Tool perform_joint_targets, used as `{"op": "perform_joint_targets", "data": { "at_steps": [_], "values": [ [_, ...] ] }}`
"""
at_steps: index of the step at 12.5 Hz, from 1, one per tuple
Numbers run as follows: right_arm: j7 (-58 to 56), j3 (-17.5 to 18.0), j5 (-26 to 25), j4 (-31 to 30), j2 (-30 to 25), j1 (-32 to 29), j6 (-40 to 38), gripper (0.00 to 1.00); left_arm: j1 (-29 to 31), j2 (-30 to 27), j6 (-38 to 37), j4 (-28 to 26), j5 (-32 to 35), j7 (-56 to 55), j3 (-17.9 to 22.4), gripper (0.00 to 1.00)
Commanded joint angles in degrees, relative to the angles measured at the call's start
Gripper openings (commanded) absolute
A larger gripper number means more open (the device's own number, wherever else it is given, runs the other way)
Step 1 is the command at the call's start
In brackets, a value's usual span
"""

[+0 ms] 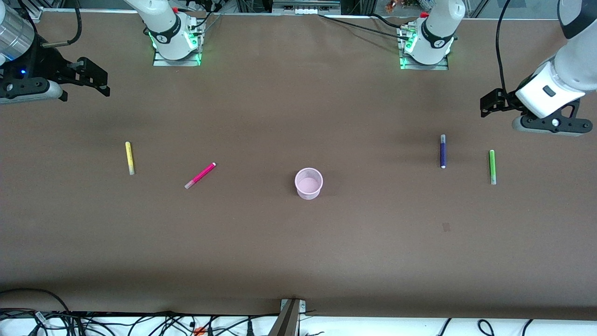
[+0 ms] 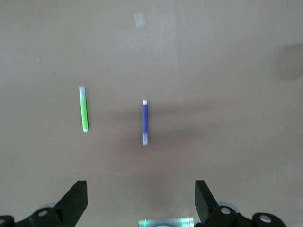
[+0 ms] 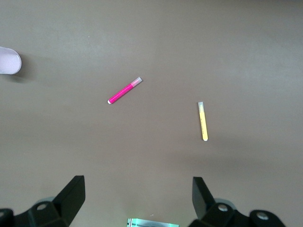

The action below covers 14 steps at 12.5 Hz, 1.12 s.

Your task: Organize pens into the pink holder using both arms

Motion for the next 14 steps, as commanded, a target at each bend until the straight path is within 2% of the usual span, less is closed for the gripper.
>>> {"op": "perform_joint_targets", "data": {
  "at_steps": [1,4,9,10,14],
  "values": [
    [-0.86,0.29,-0.8,0.19,-0.1,-0.24,-0.39,1.0,0.6,5.22,-0.21,-1.24,1.47,1.39,0.36,1.0],
    [-0.86,0.37,-0.27,0.28,0.43,-0.06,0.4,1.0,2.26,5.59,11.97,-10.01,2.17,2.18,0.36,1.0],
    [-0.86,0.37,-0.53,0.45,1.4,2.22,1.64,1.0,2.18,6.02,42.28,-30.84,8.85,2.62,0.28,1.0],
    [-0.86,0.37,-0.62,0.45,1.49,2.22,1.55,1.0,2.53,8.03,46.61,-32.35,8.86,2.71,0.28,1.0],
    [-0.86,0.29,-0.88,0.54,1.49,2.22,1.99,1.0,3.76,16.81,57.0,-32.55,8.95,3.5,0.28,1.0]
  ]
}}
